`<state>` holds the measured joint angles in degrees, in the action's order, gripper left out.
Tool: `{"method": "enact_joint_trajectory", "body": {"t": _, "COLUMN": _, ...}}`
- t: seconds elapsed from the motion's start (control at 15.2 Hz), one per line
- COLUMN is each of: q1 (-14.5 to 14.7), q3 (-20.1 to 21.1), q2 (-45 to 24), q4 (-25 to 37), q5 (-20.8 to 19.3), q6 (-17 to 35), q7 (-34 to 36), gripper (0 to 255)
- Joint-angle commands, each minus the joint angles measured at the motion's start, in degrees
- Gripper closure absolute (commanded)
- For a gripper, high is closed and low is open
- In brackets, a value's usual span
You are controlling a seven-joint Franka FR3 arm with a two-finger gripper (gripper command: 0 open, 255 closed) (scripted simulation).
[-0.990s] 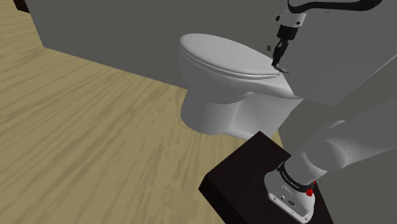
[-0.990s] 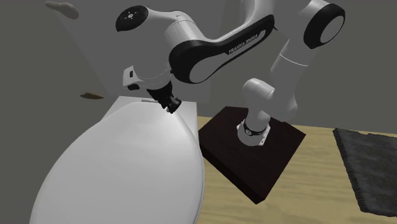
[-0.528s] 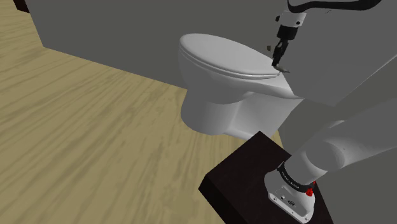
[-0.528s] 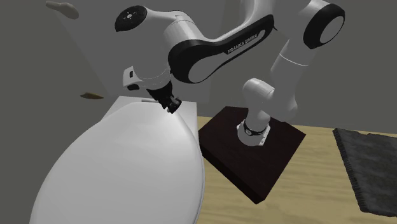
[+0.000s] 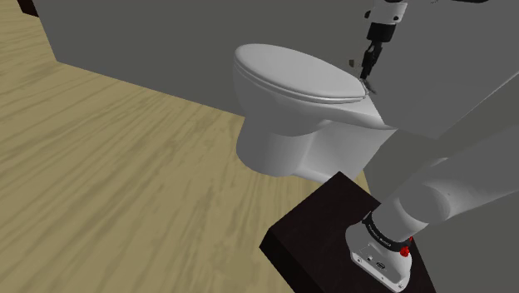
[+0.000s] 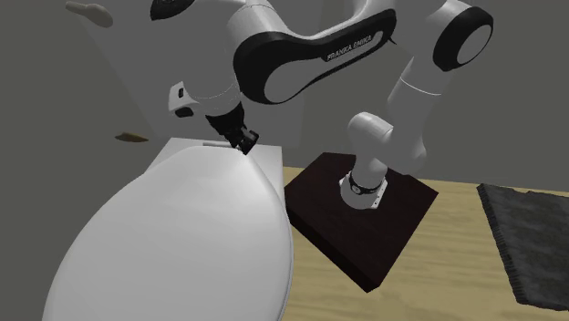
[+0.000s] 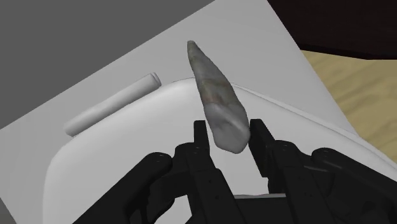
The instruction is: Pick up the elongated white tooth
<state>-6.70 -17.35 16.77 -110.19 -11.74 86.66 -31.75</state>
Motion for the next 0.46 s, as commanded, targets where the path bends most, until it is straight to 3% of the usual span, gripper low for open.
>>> {"method": "enact_joint_trajectory", "body": {"t": 0.0, "q1": -0.4, "q3": -0.4, "q2": -0.2, "q4": 2.5, "q5": 0.0, "q6": -1.6, "q7": -0.3, "gripper": 255}}
{"method": "enact_joint_trajectory", "body": {"t": 0.4, "q1": -0.5, "q3": -0.1, "q2": -1.0, "q4": 6.5, "q5": 0.2, "q6": -4.7, "q7": -0.9, "gripper": 255}}
